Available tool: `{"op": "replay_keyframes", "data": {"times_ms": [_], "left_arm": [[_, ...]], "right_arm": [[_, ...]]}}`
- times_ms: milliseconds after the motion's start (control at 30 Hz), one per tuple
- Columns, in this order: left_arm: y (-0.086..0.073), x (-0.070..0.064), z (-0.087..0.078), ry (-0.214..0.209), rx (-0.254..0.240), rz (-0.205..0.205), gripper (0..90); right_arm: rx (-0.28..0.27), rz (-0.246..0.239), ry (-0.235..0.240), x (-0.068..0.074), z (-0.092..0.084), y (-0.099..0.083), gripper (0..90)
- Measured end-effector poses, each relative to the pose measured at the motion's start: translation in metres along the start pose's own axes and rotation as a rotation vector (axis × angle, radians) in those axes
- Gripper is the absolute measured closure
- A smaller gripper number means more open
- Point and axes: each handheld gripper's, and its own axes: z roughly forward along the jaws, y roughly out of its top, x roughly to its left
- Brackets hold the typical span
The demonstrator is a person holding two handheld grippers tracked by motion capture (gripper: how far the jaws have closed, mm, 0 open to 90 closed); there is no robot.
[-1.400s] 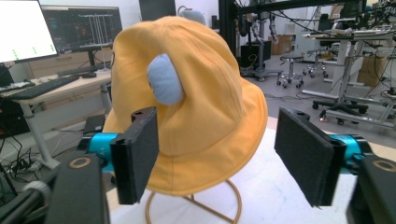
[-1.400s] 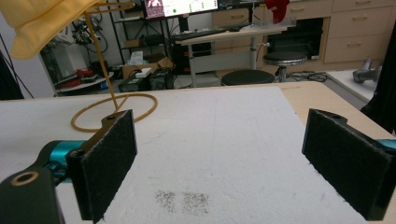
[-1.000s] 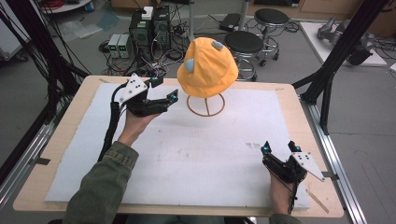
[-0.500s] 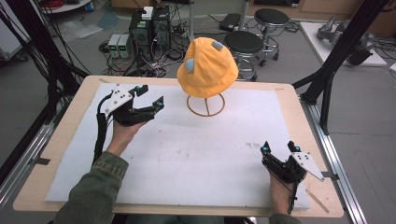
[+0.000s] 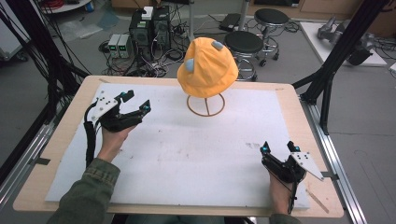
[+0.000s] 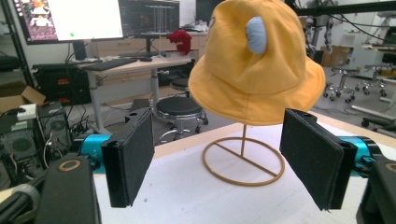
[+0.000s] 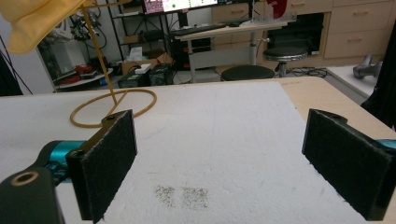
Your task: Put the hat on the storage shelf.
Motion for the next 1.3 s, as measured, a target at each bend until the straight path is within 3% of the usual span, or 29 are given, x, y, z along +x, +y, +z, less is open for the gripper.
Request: {"op": "replay_keyframes", "data": {"times_ms": [633, 833, 1300], "left_arm": [[-0.026, 0.012, -0.034, 0.081, 0.035, 0.035, 26.3], [-0.039, 0.014, -0.046, 0.151, 0.025, 0.038, 26.2], [-0.054, 0.028, -0.080, 0.321, 0.015, -0.003, 26.2]], "right_arm": [[0.011, 0.004, 0.008, 0.000, 0.001, -0.001, 9.0], [0.017, 0.004, 0.009, 0.000, 0.000, -0.001, 9.0], [0.018, 0.007, 0.010, 0.000, -0.002, -0.001, 9.0]]}}
